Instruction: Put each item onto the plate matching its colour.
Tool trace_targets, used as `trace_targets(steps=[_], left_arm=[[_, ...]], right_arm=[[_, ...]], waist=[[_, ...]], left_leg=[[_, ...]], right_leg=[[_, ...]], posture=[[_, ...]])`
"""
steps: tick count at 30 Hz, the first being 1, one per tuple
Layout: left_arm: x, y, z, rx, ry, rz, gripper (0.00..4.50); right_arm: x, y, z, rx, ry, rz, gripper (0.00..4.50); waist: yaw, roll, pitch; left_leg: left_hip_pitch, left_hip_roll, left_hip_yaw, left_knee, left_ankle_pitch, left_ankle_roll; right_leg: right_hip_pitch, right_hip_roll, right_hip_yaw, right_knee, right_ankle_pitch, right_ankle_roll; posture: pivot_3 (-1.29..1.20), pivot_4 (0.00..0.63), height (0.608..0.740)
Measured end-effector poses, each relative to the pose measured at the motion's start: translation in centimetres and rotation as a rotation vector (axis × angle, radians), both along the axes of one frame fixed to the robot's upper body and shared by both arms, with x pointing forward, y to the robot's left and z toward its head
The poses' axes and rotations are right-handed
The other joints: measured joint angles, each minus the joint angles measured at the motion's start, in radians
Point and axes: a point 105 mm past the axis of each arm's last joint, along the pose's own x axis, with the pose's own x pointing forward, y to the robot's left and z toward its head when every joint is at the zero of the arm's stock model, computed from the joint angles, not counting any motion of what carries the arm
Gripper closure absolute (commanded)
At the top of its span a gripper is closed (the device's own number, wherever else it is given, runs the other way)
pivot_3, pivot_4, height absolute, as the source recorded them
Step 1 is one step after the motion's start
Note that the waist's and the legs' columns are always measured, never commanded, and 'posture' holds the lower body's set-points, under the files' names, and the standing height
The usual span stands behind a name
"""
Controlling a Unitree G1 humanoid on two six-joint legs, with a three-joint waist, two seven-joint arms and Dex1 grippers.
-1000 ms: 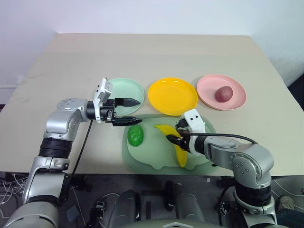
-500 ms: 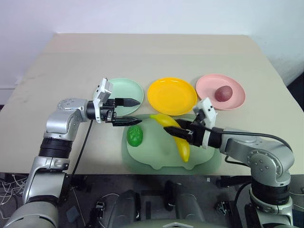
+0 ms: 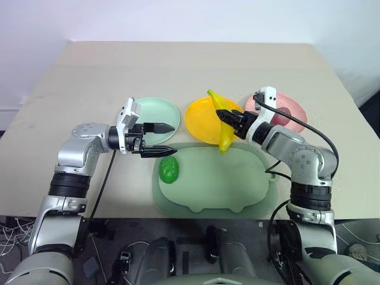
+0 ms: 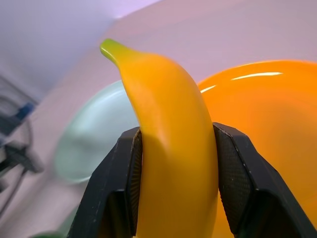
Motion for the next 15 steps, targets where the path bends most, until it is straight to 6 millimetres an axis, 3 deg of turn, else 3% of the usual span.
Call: trace_targets(steps=[5,12,15], left_arm=[[0.0,0.1,-0.1,0.001,0.002,0.012,0.0],[-0.1,0.1,-0.1,0.006,0.0,0.016,0.0],[-0.2,0.1,-0.3,0.007,0.002,0.019,0.0]], right_arm=[[1.6,0.2,-0.7,0.018,0.008,-0.062,2.76],[3.6,-0.8,-3.7,-0.05,0.113,-0.178,2.76],[4.1,-1.0,-3.7,-0.063,0.121,-0.203,2.76]], waist=[[-0.001,0.0,0.0],[-0.001,0.0,0.0],[-0.003,0.0,0.0]], left_leg=[[0.0,0.0,0.0,0.0,0.0,0.0],[0.0,0.0,0.0,0.0,0.0,0.0],[0.0,0.0,0.001,0.0,0.0,0.0]], right_leg=[[0.0,0.0,0.0,0.0,0.0,0.0],[0.0,0.0,0.0,0.0,0.0,0.0],[0.0,0.0,0.0,0.0,0.0,0.0]], posture=[[0.0,0.15,0.74],[0.0,0.15,0.74],[0.0,0.15,0.74]])
